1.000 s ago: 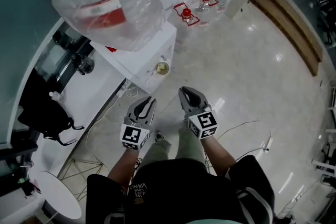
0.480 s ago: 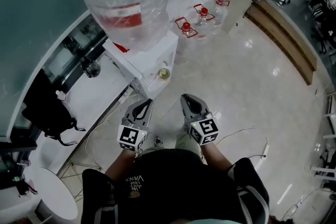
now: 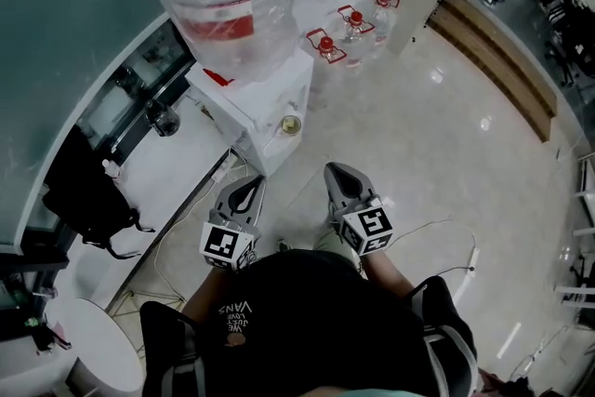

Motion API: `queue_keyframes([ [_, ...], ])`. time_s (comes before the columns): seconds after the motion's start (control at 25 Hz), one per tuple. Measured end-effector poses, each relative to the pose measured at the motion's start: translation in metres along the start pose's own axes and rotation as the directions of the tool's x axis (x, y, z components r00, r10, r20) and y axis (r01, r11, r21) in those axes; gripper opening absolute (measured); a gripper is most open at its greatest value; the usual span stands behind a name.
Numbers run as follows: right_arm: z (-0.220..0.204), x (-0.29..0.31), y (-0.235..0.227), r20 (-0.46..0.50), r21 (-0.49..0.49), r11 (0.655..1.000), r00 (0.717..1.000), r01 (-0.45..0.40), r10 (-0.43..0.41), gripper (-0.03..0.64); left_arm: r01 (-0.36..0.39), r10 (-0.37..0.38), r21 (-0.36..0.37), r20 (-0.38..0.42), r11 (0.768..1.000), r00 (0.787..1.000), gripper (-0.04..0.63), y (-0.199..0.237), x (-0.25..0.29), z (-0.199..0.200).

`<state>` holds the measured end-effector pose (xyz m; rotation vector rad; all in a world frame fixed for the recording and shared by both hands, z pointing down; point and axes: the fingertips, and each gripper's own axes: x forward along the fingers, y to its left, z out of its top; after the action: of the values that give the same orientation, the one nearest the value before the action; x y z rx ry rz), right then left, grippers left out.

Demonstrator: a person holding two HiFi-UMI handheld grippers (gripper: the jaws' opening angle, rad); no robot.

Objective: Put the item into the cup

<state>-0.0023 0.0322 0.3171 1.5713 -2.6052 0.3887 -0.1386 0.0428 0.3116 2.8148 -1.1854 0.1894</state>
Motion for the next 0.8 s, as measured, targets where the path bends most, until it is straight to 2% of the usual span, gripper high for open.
queue_keyframes([
  [0.36, 0.004, -0.012, 0.007, -0.009, -0.014, 1.000, 1.000, 0.016, -0.016, 0.044, -0.014, 0.014, -0.013, -0.002, 1.000, 1.000, 0.020, -0.002, -0.025, 0.003],
  [0.8, 0.014, 0.000, 0.017, 0.011, -0.020, 1.000, 1.000, -0.008, 0.008, 0.044, -0.026, 0.026, -0.004, 0.014, 1.000, 1.000, 0.020, 0.003, -0.027, 0.008],
])
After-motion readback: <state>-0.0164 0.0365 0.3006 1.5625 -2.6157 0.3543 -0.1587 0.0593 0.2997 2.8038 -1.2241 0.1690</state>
